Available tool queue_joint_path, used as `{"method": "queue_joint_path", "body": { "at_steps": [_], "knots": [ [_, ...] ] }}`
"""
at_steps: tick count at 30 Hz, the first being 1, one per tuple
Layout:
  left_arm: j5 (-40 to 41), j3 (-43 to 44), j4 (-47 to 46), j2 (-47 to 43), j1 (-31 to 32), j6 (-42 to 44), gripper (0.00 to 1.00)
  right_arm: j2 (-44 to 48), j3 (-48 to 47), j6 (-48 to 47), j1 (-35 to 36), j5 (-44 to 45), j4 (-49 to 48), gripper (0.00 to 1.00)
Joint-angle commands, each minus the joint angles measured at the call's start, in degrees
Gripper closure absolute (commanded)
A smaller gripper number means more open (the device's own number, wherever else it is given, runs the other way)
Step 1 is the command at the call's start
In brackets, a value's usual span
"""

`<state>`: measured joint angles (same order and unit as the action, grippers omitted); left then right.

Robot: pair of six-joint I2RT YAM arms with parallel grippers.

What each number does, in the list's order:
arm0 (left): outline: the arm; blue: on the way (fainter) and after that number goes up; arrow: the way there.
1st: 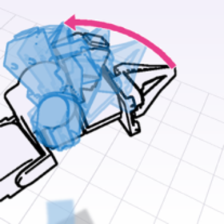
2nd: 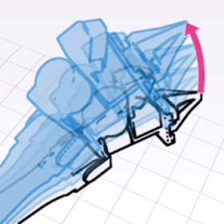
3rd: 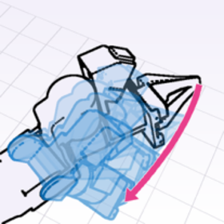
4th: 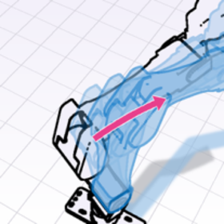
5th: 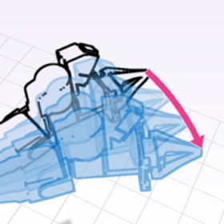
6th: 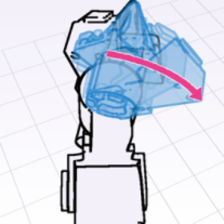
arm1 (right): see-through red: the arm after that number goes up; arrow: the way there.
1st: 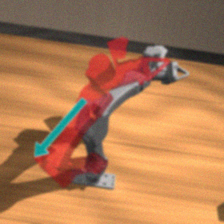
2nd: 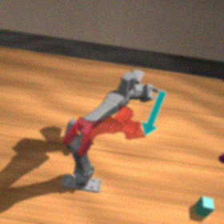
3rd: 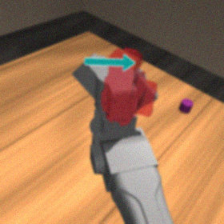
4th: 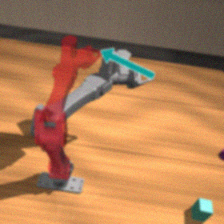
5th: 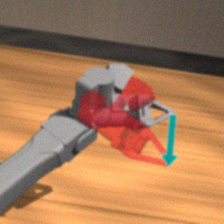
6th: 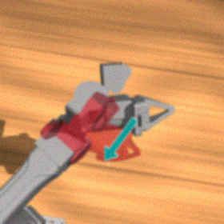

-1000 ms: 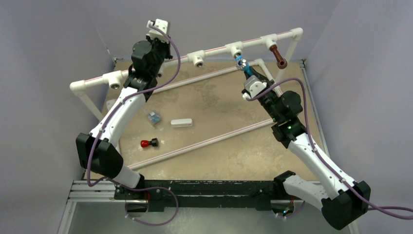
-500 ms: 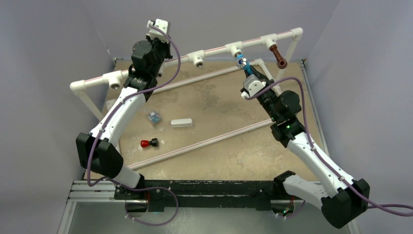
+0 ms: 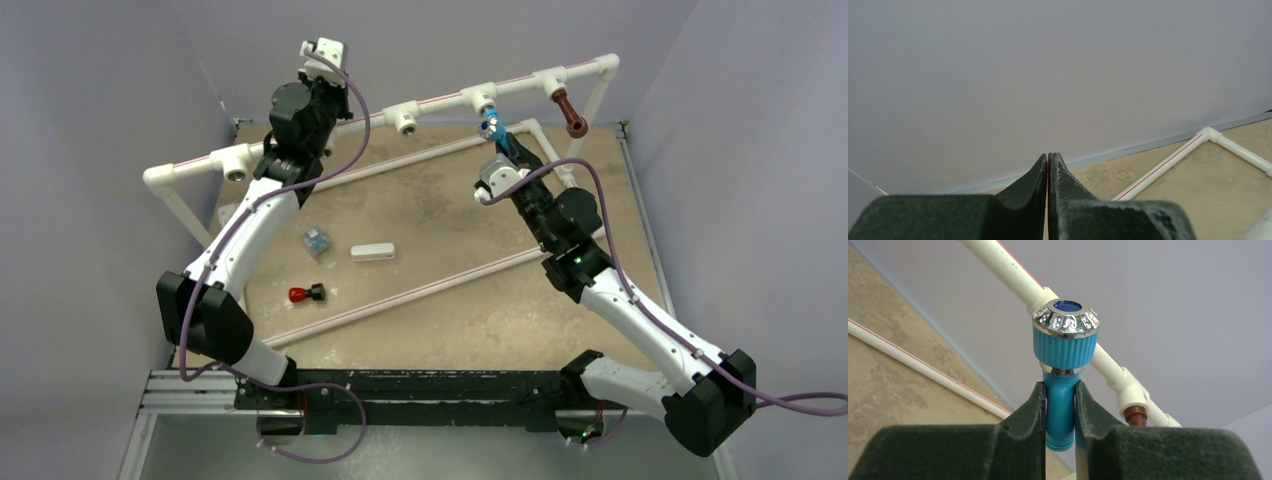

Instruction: Install the water faucets

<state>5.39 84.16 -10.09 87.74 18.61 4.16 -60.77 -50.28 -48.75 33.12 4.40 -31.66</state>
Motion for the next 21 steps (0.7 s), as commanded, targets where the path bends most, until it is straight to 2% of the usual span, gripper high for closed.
{"method": "queue_joint_path", "body": {
  "at_steps": [1, 16, 21],
  "knots": [
    [-1.59, -1.46, 7.1, 2.54, 0.46, 1.2, 1.0, -2.03, -2.8, -1.09, 1.93, 0.29, -0.1, 1.0],
    [-1.78, -1.54, 7.1, 2.36, 0.45, 1.2, 1.0, -3.15, -2.28, -1.15, 3.53, 2.18, -0.11, 1.0],
    [-1.78, -1.63, 7.1, 2.43, 0.46, 1.18, 1.0, -3.55, -2.9, 2.18, 3.53, 2.02, -0.87, 1.0]
  ]
}}
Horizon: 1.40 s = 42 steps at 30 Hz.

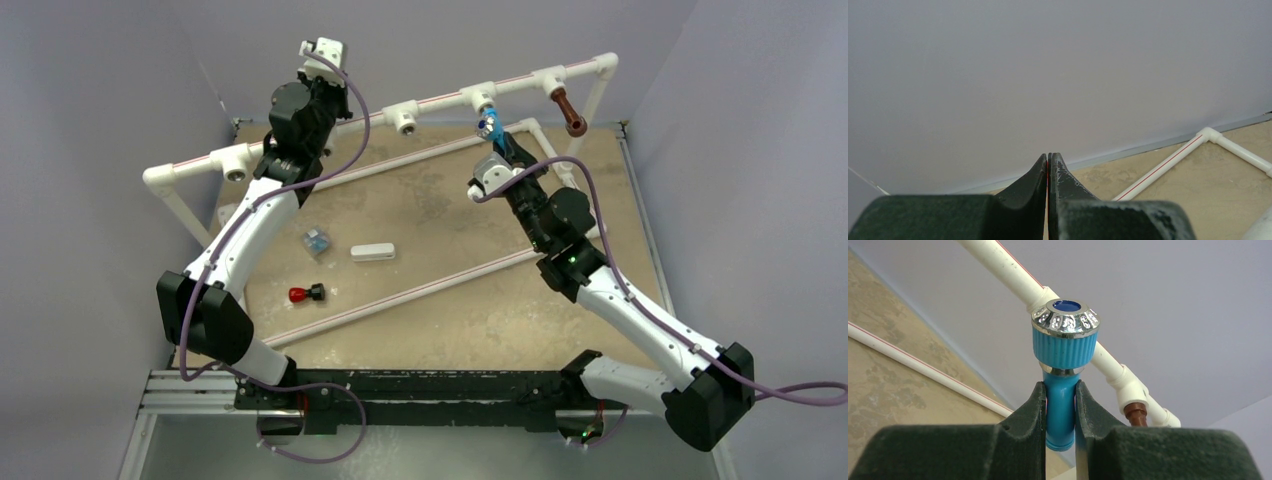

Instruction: Install the water faucets

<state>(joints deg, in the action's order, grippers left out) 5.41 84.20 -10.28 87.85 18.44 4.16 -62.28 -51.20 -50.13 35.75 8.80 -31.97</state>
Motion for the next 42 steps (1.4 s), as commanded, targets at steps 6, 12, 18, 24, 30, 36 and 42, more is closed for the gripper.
{"method": "queue_joint_path", "body": {
  "at_steps": [6, 12, 18, 24, 30, 36, 42],
  "knots": [
    [-1.8, -1.67, 7.34, 2.41, 0.64, 1.19, 1.0, -3.1, -5.12, 13.42, 0.9, -4.13, 1.3, 1.0],
    [-1.81, -1.67, 7.27, 2.32, 0.64, 1.21, 1.0, -5.18, -6.21, 20.78, 0.86, -3.04, 1.16, 1.0],
    [-1.72, -1.68, 7.21, 2.32, 0.59, 1.34, 1.0, -6.39, -7.41, 29.49, 0.84, -2.66, 0.25, 1.0],
    [-1.72, -1.77, 7.13, 2.19, 0.64, 1.35, 1.0, -6.04, -7.16, 39.29, 0.47, 0.29, -2.95, 1.0],
    [-1.72, -1.84, 7.16, 2.06, 0.64, 1.46, 1.0, -5.14, -7.09, 46.36, 0.38, 2.12, -4.74, 1.0],
    [-1.81, -1.85, 7.19, 1.93, 0.64, 1.3, 1.0, -4.79, -7.51, 50.51, 0.14, 3.99, -5.32, 1.0],
    [-1.87, -1.94, 7.16, 1.73, 0.61, 1.27, 1.0, -5.04, -7.46, 46.65, 0.02, 4.24, -5.07, 1.0]
  ]
}}
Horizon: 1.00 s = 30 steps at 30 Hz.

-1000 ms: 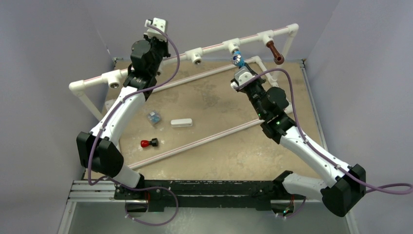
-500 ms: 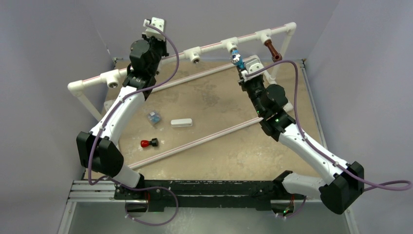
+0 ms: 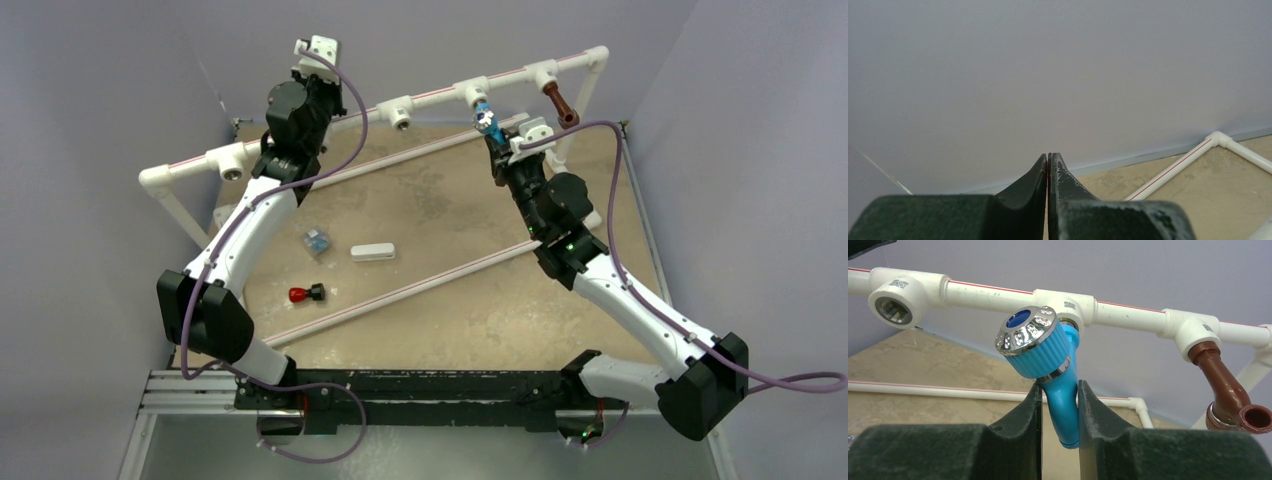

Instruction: Install the water faucets

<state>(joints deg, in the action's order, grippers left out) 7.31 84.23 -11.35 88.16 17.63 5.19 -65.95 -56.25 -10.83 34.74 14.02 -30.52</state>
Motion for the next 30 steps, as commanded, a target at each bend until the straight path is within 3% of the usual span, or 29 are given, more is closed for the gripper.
{"method": "queue_joint_path", "body": {
  "at_steps": [1, 10, 16, 30],
  "knots": [
    [-3.77, -1.96, 8.2, 1.36, 1.44, 0.19, 1.0, -1.59, -2.58, 5.57, 1.03, -0.9, -5.85, 1.0],
    [-3.87, -1.88, 8.26, 1.64, 1.4, 0.19, 1.0, -2.51, -1.56, -5.51, 1.03, 1.9, -5.92, 0.96],
    [-3.73, -1.87, 8.28, 1.79, 1.44, 0.26, 1.0, -4.58, -2.82, -8.97, 1.03, 2.58, -6.29, 0.79],
    [-3.62, -1.79, 8.19, 2.19, 1.44, 0.52, 1.0, -7.59, -5.05, -15.0, 1.03, 4.35, -8.28, 0.56]
  ]
}}
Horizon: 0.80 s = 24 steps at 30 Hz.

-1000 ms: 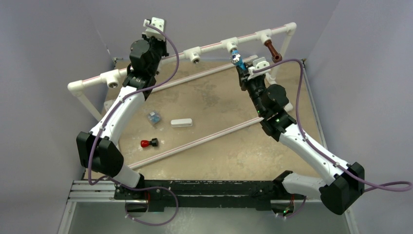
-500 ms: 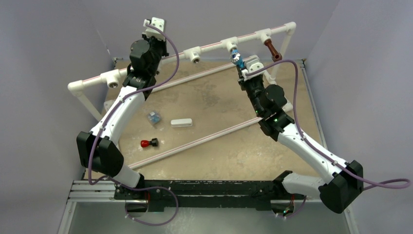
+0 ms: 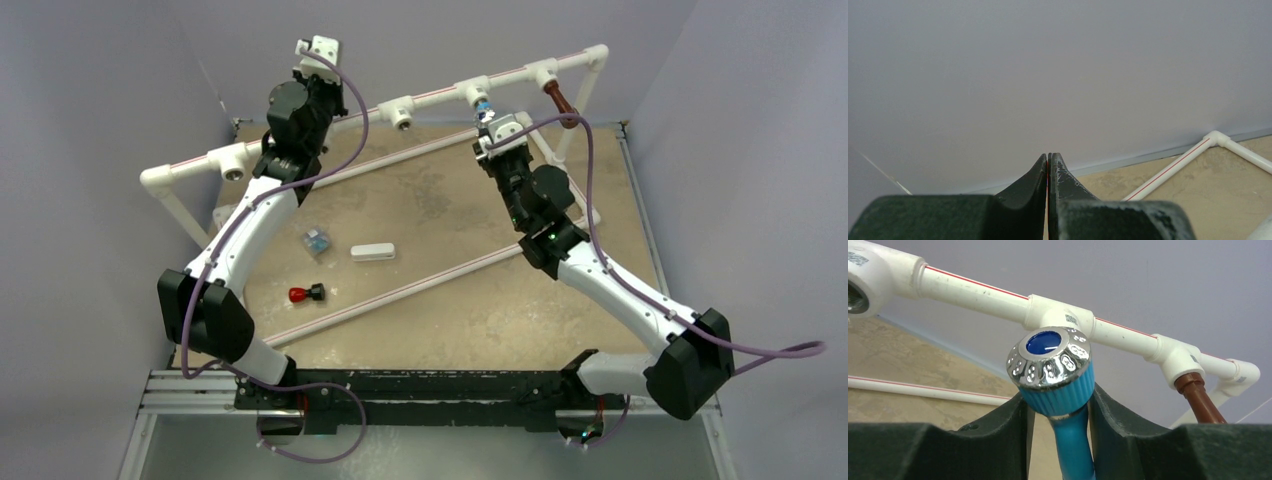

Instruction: Install the water faucets

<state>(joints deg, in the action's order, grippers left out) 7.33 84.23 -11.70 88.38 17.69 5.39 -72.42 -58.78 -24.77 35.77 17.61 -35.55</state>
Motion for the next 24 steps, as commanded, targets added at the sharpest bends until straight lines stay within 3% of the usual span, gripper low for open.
{"method": "queue_joint_path", "body": {
  "at_steps": [1, 3, 6, 11, 24],
  "knots": [
    [-3.6, -1.78, 8.54, 1.97, 1.38, 0.33, 1.0, -1.26, -2.62, -1.36, 0.0, 0.91, -3.34, 0.56],
    [-3.54, -1.78, 8.54, 2.04, 1.38, 0.41, 1.0, -1.24, -2.73, -1.67, 0.0, 0.87, -3.51, 0.66],
    [-3.53, -1.78, 8.61, 2.06, 1.36, 0.35, 1.0, -1.21, -3.1, -1.45, -0.06, 0.69, -3.67, 0.99],
    [-3.55, -1.86, 8.6, 2.07, 1.38, 0.46, 1.0, -0.92, -3.66, 4.04, -1.37, -0.94, -3.71, 1.0],
    [-3.55, -1.87, 8.54, 2.06, 1.38, 0.47, 1.0, 0.48, -5.03, 35.97, -8.65, -7.68, -3.26, 1.0]
  ]
}}
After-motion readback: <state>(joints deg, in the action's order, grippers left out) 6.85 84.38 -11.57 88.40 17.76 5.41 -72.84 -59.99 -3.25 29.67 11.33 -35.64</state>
